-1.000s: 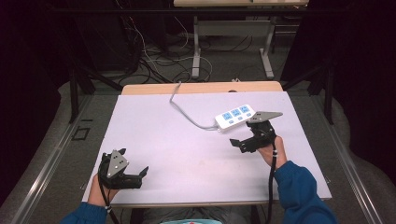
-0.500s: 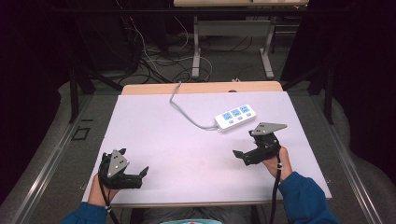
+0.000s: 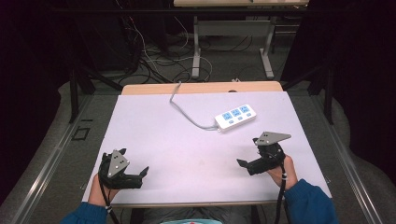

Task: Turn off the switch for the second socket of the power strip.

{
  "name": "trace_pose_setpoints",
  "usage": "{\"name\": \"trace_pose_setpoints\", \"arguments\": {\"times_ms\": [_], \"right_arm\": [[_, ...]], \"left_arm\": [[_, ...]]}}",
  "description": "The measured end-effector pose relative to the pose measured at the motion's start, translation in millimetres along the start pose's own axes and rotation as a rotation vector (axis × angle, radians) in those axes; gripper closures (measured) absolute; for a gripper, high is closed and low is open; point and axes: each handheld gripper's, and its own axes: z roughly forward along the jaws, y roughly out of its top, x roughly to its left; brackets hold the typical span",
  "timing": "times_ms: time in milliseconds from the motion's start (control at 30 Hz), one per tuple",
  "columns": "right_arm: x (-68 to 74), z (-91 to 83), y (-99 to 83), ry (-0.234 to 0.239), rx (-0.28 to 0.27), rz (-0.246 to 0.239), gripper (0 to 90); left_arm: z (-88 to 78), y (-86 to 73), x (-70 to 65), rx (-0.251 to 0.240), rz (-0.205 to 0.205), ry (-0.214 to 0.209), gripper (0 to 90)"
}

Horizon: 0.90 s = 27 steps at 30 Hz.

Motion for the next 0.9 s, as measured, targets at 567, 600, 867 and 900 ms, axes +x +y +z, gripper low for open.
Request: {"name": "trace_pose_setpoints", "arguments": {"times_ms": [567, 600, 867, 900], "right_arm": [[9.2, -8.8, -16.5, -0.017, 0.014, -0.023, 0.0], [10.5, -9.2, -17.6, -0.018, 0.012, -0.014, 0.0], [13.6, -14.7, -24.1, -0.021, 0.018, -0.021, 0.0], [14.7, -15.5, -24.7, -0.025, 0.019, -0.012, 0.0]], "left_arm": [[0.4, 0.1, 0.1, 0.002, 0.006, 0.002, 0.4], [1.0, -0.2, -0.1, -0.004, 0.005, 0.005, 0.4], [0.7, 0.1, -0.3, 0.006, 0.003, 0.000, 0.2], [0.9, 0.0, -0.2, 0.005, 0.003, -0.001, 0.2]]}}
